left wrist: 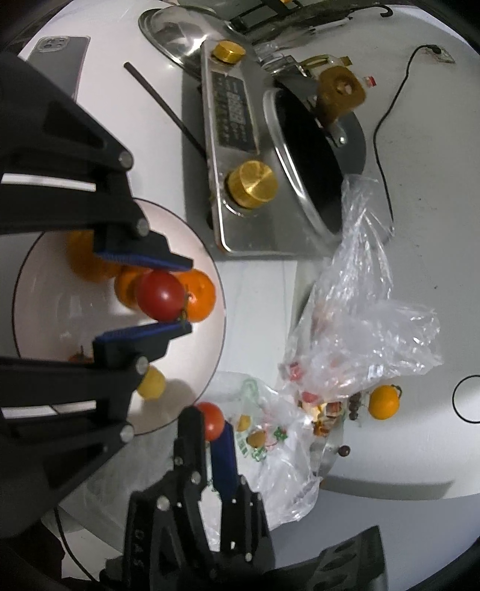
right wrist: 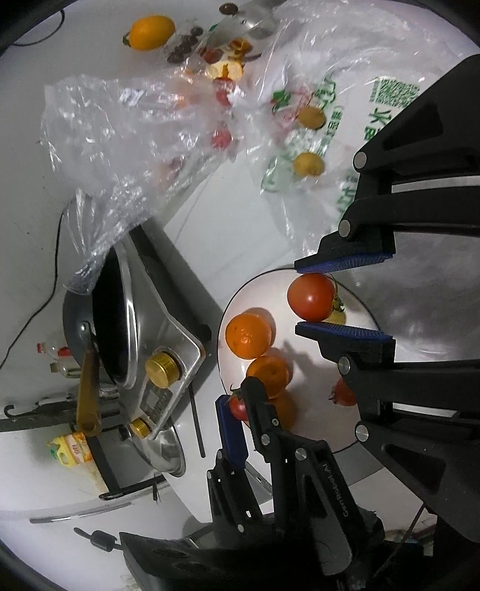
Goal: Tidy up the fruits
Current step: 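Open the left tool onto the plate while the right tool releases its tomato, then return both tools to the bag toward the small yellow fruits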
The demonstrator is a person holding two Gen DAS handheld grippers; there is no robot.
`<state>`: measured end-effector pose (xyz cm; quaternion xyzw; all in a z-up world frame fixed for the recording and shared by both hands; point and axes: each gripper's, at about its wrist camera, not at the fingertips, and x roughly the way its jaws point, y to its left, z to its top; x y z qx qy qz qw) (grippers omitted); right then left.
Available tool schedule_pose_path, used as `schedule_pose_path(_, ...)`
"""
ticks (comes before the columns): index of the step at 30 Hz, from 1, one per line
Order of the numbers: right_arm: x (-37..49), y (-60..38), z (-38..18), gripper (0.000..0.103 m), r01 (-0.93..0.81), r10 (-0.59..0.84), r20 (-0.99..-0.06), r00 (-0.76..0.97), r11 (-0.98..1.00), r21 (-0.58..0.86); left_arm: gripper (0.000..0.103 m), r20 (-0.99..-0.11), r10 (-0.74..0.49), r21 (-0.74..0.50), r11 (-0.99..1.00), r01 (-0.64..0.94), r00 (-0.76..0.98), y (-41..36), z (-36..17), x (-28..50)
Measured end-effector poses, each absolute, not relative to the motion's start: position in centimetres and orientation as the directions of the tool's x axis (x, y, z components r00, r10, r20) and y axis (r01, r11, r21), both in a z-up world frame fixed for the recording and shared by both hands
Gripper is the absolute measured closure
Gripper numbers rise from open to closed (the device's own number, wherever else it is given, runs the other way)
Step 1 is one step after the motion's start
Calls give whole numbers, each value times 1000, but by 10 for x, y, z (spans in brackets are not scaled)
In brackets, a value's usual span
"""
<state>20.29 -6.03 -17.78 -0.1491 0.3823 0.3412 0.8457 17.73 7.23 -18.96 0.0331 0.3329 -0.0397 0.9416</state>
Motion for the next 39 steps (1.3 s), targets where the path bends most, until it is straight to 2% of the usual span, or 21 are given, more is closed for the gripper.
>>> schedule_pose_path(19, 236, -26, -203, 74, -721, 493, -773, 399, 689, 67, 74, -677, 7, 30, 999, 18, 736, 95, -206, 207)
schedule_pose_path(22, 237, -28, -203, 74, -718, 495, -772, 399, 692, 73, 67, -674, 6, 31, 999, 21, 738, 93, -205, 206)
schedule_pose_path(24, 236, -30, -201, 74, -715, 496, -769, 404, 695, 73, 59, -670, 4, 32, 999, 23, 742, 91, -203, 204)
schedule_pose_path(26, 235, -33, -199, 72, -712, 495, -766, 410, 699, 71, 57, -665, 6, 36, 999, 24, 747, 88, -200, 202)
schedule_pose_path(28, 234, -39, -196, 59, -704, 498, -760, 418, 706, 75, 57, -661, 6, 38, 999, 25, 750, 84, -196, 200)
schedule_pose_path(39, 229, -97, -180, 59, -643, 463, -741, 486, 764, 56, 57, -649, -42, 51, 994, 99, 760, 40, -184, 193)
